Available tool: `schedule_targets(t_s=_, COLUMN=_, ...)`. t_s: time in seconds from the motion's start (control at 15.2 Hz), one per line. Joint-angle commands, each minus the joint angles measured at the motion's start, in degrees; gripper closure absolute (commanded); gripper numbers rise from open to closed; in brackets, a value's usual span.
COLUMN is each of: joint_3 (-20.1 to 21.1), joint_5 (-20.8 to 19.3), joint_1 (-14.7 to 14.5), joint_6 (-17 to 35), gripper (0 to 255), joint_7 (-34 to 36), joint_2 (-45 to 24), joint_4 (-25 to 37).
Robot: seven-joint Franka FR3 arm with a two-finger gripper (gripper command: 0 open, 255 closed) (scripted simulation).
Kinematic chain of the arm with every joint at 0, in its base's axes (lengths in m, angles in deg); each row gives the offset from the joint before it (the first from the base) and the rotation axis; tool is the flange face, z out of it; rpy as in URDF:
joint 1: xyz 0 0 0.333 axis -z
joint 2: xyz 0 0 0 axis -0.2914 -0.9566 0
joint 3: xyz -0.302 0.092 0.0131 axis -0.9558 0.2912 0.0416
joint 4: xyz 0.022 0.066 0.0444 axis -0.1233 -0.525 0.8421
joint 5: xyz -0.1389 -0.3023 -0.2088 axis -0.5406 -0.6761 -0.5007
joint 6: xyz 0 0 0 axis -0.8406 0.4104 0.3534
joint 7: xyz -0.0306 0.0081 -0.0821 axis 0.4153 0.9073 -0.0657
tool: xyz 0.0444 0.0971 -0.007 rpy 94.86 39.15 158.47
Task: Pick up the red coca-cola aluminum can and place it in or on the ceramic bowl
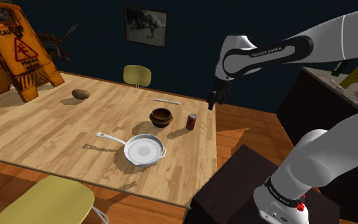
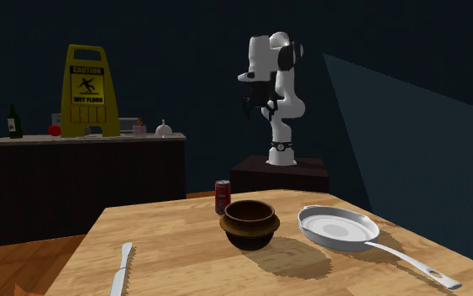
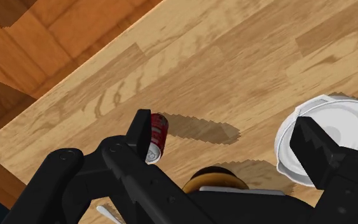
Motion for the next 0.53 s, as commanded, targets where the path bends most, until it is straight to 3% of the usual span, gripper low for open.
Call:
schedule_targets(t_s=0.0, joint_3=-0.59, joint_5=0.3, joint_1=0.03, joint_6=3.41, gripper=0, joint_7=-0.91, joint_2=-4.46, joint_4=1.28)
schedule_targets(t_s=0.46, joint_3=-2.72, joint_5=2.71, joint_1=0.8, joint_6=12.51, gripper=0, joint_7=-5.85, joint_2=-20.14, joint_4=8.18)
